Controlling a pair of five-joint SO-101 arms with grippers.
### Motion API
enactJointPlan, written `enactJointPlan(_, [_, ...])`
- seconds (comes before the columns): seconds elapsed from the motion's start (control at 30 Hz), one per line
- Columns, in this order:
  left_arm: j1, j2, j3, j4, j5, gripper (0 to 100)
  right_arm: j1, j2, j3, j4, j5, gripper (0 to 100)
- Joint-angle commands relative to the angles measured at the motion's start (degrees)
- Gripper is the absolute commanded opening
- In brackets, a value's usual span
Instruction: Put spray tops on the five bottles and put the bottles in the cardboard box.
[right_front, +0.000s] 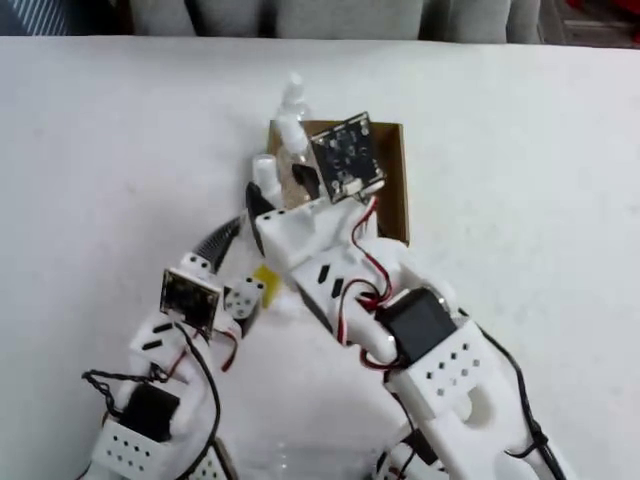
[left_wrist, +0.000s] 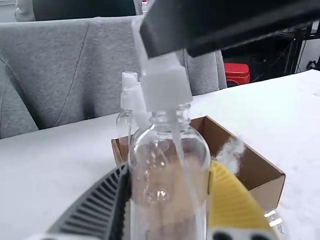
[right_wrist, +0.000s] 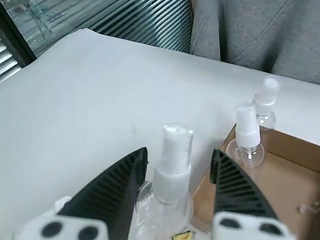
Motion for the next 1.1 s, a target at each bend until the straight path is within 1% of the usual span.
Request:
enactJointPlan(0.0, [-0.4, -0.9, -0.2, -2.0, 0.3, 2, 2.3, -1.5, -6.2, 2.8, 1.2, 16.9])
enactJointPlan(0.07, [-0.4, -0.9, -0.2, -2.0, 0.3, 2, 3.6, -1.5, -7.4, 3.5, 1.3, 15.6])
enactJointPlan(0.1, [-0.4, -0.9, -0.2, -2.0, 0.3, 2, 3.9, -1.5, -7.8, 3.6, 2.2, 12.7])
enactJointPlan(0.17, [-0.4, -0.9, -0.2, -2.0, 0.3, 2, 4.0, -0.4, -8.6, 3.3, 5.5, 1.7])
enactJointPlan(0.2, [-0.4, -0.9, -0.2, -2.0, 0.3, 2, 4.0, 0.6, -9.1, 3.3, 6.3, 0.5])
enactJointPlan(0.27, [-0.4, -0.9, -0.2, -2.0, 0.3, 2, 4.0, 3.0, -10.8, 3.5, 6.0, 4.6])
enactJointPlan(0.37, [-0.4, -0.9, -0.2, -2.0, 0.3, 2, 4.1, 7.5, -15.0, 3.2, 5.6, 1.1])
enactJointPlan(0.57, [-0.4, -0.9, -0.2, -1.9, 0.3, 2, 4.1, 15.2, -20.6, 3.9, 5.6, 1.5])
enactJointPlan(0.77, [-0.4, -0.9, -0.2, -1.9, 0.3, 2, 3.6, 15.0, -21.1, 16.8, 5.6, 1.5])
enactJointPlan(1.07, [-0.4, -0.9, -0.2, -1.9, 0.3, 2, 3.8, 14.5, -20.7, 17.3, 5.6, 1.6])
